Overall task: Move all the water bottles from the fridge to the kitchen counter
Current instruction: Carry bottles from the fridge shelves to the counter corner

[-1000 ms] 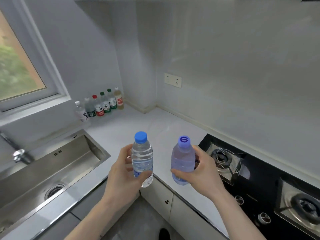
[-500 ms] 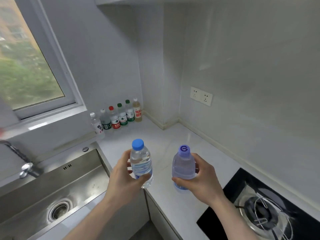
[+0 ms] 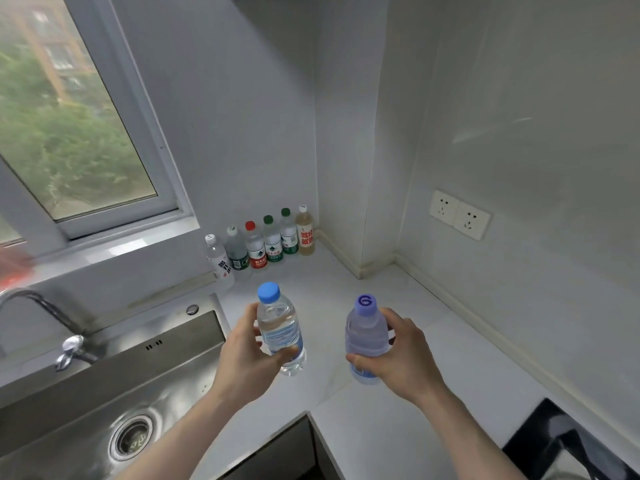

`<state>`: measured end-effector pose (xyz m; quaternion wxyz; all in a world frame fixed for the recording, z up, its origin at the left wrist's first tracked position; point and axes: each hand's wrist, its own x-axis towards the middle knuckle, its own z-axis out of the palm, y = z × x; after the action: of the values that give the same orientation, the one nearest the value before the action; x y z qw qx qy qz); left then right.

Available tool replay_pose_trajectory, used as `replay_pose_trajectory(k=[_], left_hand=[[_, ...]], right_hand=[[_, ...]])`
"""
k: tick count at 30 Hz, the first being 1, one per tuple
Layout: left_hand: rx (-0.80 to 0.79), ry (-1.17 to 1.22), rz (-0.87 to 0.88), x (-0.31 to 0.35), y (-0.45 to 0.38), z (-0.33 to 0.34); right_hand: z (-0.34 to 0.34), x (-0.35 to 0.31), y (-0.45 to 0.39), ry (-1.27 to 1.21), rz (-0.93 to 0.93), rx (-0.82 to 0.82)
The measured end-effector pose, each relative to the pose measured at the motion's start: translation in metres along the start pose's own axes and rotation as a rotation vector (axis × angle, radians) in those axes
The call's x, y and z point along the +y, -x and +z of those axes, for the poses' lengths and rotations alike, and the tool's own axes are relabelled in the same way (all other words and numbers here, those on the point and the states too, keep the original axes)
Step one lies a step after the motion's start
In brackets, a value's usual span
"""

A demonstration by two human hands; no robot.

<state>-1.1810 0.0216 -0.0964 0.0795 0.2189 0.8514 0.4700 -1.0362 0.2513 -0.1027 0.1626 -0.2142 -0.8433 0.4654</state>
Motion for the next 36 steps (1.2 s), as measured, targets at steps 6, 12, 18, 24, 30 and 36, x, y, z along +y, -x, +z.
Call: replay_pose_trajectory(k=[6,12,18,24,30,36], left_hand=[[0.0,-0.016,-0.088,-0.039,-0.069,-0.01],[0.023,-0.019,-0.176,-0.089,-0.144,-0.023],[0.046,-0.019,-0.244,-0.138,-0.212,-0.035],[0.062,-0.03,-0.328,-0.176,-0.264,-0.041],[0.065,-0.091,-0.359,-0.21,-0.299,-0.037],[0.111,-0.047,-0.403,-0.231,-0.318,-0.034]], right_hand=[[0.035,-0.004,-0.064,0.005,0.073,-0.033],[0.084,-0.01,-0.138,0.023,0.113,-0.056],[0.141,-0.008,-0.207,0.069,0.167,-0.096],[0.198,-0.003,-0.261,0.149,0.216,-0.154],[0.247,-0.004,-0.306,0.179,0.261,-0.15],[0.284,-0.007,-0.343,0.192,0.284,-0.169]])
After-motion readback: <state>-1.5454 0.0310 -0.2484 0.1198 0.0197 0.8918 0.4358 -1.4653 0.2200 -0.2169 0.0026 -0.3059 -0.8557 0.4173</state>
